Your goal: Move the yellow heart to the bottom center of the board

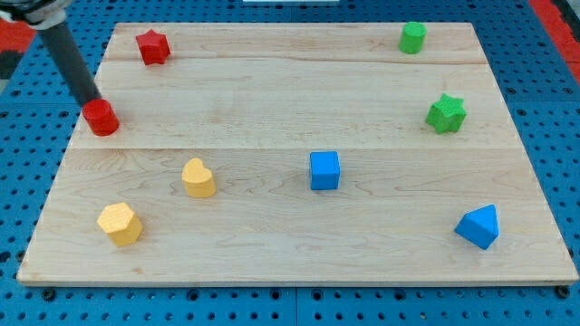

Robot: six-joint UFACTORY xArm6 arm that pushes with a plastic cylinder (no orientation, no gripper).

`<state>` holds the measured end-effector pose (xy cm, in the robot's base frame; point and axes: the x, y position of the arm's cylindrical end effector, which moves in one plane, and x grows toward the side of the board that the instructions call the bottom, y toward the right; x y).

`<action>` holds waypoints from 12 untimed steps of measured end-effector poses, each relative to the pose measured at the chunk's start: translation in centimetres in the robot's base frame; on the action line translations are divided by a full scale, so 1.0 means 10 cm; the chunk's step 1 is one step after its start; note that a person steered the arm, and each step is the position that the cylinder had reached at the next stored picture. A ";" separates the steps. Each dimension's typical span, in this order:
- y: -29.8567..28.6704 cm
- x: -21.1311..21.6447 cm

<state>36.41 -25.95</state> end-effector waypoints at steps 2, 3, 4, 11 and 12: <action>0.26 -0.06; 0.71 -0.26; 1.01 -0.36; 1.13 1.29; 0.91 1.29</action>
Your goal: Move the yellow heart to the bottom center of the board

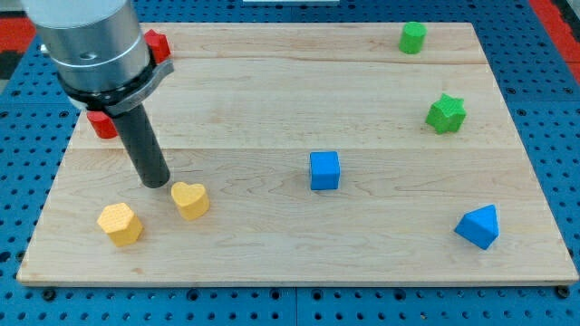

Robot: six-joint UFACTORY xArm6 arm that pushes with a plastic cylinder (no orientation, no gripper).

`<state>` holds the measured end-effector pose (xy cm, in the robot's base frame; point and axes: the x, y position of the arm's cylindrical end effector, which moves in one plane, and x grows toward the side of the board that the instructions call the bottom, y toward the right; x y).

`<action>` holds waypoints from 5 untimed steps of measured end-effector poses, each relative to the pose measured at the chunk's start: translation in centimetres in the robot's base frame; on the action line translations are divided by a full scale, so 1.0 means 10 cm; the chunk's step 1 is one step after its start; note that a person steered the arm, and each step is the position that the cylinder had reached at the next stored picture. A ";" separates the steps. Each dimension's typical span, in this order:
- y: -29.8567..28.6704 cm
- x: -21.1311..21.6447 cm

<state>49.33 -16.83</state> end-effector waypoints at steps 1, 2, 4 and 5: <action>0.39 0.10; 0.48 0.22; 0.57 0.28; 0.38 0.33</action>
<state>52.68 -13.03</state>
